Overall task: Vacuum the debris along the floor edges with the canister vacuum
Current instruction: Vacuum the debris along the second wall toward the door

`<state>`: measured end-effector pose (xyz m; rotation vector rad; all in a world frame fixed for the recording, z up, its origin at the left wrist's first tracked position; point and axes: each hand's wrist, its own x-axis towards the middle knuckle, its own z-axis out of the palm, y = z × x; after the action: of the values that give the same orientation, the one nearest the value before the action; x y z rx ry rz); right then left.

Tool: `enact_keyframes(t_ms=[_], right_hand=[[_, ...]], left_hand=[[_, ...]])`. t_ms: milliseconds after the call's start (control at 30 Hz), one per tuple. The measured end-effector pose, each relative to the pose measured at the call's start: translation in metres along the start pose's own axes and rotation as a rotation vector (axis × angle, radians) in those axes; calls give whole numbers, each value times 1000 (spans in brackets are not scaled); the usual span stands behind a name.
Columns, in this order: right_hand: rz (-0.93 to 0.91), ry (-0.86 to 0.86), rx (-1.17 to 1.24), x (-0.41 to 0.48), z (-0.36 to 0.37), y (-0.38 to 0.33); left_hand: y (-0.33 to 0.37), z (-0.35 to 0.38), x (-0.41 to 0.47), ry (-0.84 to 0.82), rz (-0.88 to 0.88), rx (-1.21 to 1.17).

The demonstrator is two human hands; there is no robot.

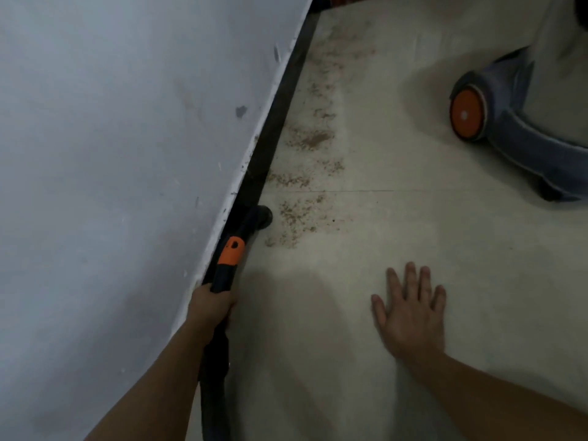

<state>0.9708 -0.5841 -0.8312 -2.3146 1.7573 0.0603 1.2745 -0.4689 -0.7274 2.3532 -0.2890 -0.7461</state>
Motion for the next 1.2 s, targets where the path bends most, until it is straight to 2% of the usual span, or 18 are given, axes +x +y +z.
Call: enact_keyframes(t_ms=[133,300,467,533,700,900,1033,1133,1200], right_hand=[[7,17,37,-2,-3,-2],[-1,-3,7,-7,-7,-2],[-6,2,10,-7,-10,-5],[-4,9,8,-6,-9,-4],[-1,18,14,-5,-2,-3],[10,36,14,-1,2,-3],[9,55,4,-4,6,-2],[4,62,4,-1,7,-1],[6,60,-5,0,8,1]], left_hand=[[-51,-25,-48,-66,-109,-92],[-57,-6,-79,-177,-38,-81],[-49,-21,-58,-60,-18,-78],[-47,-21,-53,-60,-23,-85],[-36,12,-63,-275,-11,-97],[-41,0,-42,-103,-5,-110],[-35,0,-37,-89,13,-92],[-27,-6,-24,-5,34,-87],[-19,-3,-21,-28,42,-69]])
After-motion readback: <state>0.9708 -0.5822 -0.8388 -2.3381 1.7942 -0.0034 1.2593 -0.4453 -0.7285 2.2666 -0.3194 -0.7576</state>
